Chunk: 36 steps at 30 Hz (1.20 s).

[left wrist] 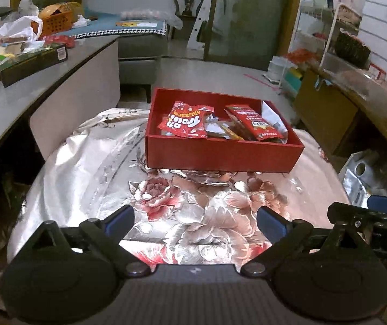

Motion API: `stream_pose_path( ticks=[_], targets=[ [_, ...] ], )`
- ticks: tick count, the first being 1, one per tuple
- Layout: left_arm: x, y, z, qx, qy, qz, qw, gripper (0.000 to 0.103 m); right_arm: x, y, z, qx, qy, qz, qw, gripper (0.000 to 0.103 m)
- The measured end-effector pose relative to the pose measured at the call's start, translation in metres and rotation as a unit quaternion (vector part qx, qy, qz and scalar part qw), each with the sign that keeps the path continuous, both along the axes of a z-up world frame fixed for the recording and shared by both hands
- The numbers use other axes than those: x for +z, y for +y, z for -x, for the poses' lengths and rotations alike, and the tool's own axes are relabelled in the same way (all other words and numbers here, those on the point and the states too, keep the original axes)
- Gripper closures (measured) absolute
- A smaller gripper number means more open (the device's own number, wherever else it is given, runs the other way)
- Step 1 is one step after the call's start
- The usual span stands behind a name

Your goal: Organize snacks

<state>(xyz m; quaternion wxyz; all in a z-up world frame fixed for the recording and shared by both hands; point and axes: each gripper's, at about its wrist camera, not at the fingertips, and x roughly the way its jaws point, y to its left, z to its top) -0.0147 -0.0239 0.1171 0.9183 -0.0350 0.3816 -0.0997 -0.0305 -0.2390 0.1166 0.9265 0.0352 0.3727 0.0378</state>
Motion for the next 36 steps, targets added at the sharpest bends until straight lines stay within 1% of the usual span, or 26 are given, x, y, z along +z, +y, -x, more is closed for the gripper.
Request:
stream_pose_path(
  ticks=[2,5,8,10,13,20,23,26,30,36],
  targets=[
    [-0.0017,-0.0006,-0.0010,-0.002,0.009,0.000,1.0000,0.010,0.0007,-0.0003,0.0021,0.002,-0.002,-0.001,1.000,0.014],
    [-0.0027,-0.0024,-0.0004,-0.004,0.012,-0.003,0.9999,0.010,0.0007,-0.0001,0.0038,0.004,-0.002,-0.001,1.000,0.014],
    [-0.0021,-0.0029,0.0011,-0.011,0.011,0.005,0.9999,0.009,0.0007,-0.0004,0.0046,0.005,-0.002,0.000,1.000,0.014],
    [-0.0026,-0.0038,0.0009,-0.014,0.015,0.005,0.9998,0.006,0.0005,-0.0003,0.0047,0.006,-0.001,0.001,1.000,0.014],
    [-0.0042,-0.0032,0.0005,-0.013,0.018,0.010,0.9997,0.004,0.0001,-0.0002,0.0047,0.007,0.000,0.001,1.000,0.014],
    [-0.0084,-0.0004,-0.0021,-0.005,0.032,0.020,0.9993,0.003,-0.0009,0.0003,0.0034,0.009,0.004,0.004,1.000,0.014],
    [-0.0093,-0.0005,-0.0031,-0.001,0.035,0.014,0.9993,0.003,-0.0016,0.0002,0.0035,0.009,0.007,0.005,1.000,0.014],
    [-0.0101,-0.0005,-0.0035,-0.004,0.037,0.016,0.9992,0.003,-0.0030,-0.0002,0.0036,0.011,0.009,0.005,1.000,0.010],
    [-0.0093,-0.0026,-0.0033,-0.004,0.029,0.002,0.9996,0.003,-0.0015,0.0006,0.0043,0.013,0.007,0.007,1.000,0.009],
    [-0.0098,-0.0032,-0.0040,-0.006,0.029,-0.003,0.9996,0.003,-0.0030,-0.0006,0.0037,0.012,0.009,0.005,1.000,0.009]
  ],
)
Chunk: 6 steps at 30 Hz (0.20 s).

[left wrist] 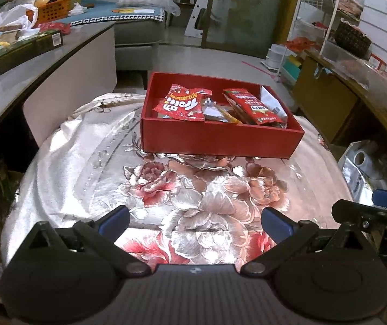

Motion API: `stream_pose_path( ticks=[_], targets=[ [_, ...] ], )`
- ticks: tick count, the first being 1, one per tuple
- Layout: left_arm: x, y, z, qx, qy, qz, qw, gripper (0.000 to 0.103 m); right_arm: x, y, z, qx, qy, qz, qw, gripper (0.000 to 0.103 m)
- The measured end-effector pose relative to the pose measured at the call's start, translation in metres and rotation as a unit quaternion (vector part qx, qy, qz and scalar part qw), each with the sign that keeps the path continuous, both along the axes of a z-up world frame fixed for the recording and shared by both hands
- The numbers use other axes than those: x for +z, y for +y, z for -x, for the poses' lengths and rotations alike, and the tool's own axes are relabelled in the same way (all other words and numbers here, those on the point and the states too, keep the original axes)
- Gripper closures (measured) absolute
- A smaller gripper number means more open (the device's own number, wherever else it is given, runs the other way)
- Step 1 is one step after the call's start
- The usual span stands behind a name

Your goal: Organize snacks

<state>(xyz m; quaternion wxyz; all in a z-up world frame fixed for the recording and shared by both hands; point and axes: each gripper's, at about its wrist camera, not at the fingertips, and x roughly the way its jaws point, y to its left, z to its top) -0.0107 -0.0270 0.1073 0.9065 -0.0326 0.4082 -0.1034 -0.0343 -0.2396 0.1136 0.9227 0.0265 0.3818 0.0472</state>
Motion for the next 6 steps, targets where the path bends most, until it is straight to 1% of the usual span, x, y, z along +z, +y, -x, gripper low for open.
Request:
stream_pose_path(
  ticks=[6],
  targets=[
    [0.0015,-0.0011,0.0014,-0.005,-0.008,-0.004,0.9999,0.003,-0.0007,0.0003,0.0000,-0.001,0.001,0.000,1.000,0.009]
  ],
)
